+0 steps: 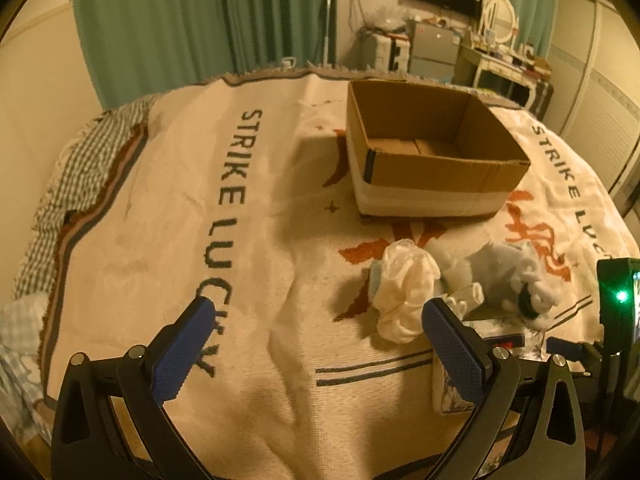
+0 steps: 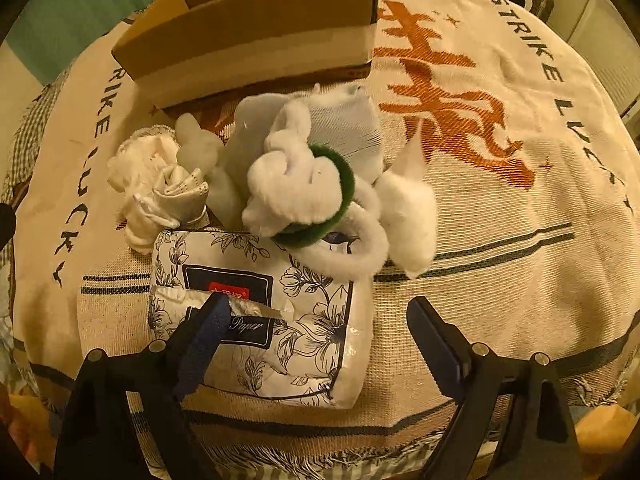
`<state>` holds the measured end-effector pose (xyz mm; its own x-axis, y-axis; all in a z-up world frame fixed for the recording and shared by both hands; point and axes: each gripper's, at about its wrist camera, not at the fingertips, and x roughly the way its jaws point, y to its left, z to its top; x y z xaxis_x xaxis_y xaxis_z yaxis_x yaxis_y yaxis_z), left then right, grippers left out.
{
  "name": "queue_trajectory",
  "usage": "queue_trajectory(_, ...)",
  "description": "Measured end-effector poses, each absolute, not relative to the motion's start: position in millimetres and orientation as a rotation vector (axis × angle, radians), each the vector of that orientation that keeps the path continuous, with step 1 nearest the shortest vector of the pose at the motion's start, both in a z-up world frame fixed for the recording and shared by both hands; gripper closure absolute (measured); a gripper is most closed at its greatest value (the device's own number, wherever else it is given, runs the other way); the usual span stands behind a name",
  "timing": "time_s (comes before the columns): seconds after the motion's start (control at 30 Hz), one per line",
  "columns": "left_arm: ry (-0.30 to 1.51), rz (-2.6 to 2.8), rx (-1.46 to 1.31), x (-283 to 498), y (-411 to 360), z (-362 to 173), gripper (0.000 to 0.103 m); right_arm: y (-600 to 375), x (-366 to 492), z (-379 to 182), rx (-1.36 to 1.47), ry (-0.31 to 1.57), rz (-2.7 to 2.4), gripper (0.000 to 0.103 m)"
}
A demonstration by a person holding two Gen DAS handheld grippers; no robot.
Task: Organize soft objects
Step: 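Lower the right tool onto the floral tissue box and grasp it, then grasp the white plush toy with the left tool while the right tool lifts the tissue box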
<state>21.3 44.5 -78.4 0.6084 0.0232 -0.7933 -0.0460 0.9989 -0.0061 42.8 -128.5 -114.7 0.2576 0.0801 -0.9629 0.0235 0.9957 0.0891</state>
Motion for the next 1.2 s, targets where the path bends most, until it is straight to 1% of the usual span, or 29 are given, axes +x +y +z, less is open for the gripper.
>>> queue_trajectory(0.07,0.915,0.035,-0.033,22,46,-78,0.0,-129,43,-116,0.121,1.316,0.05,0.016)
queue_trajectory(0.13,0.908,0.03,-0.036,22,46,-75,0.0,-131,43,-117,0.176,1.325,0.074,0.023)
queue_trajectory(0.17,0.906,0.026,-0.035,21,46,-74,0.0,-131,43,-117,0.197,1.327,0.084,0.03)
queue_trajectory(0.23,0.899,0.017,-0.029,20,44,-72,0.0,-129,42,-114,0.207,1.322,0.091,0.033)
queue_trajectory(0.33,0.886,0.013,-0.008,15,40,-69,0.0,-128,38,-106,0.192,1.294,0.108,0.043)
queue_trajectory(0.4,0.875,0.012,0.005,11,37,-65,0.0,-132,32,-96,0.202,1.274,0.119,0.059)
queue_trajectory(0.5,0.849,0.003,0.008,3,34,-57,0.0,-134,26,-80,0.215,1.234,0.15,0.067)
queue_trajectory(0.77,0.789,-0.001,0.04,-13,17,-37,0.0,-140,5,-22,0.139,1.068,0.197,0.068)
queue_trajectory(0.97,0.787,-0.019,0.049,-15,-6,-36,0.0,-177,-5,18,0.128,0.95,0.139,0.068)
queue_trajectory(1.2,0.867,-0.078,0.086,-4,-50,-66,0.0,-235,6,15,0.17,0.919,0.004,0.068)
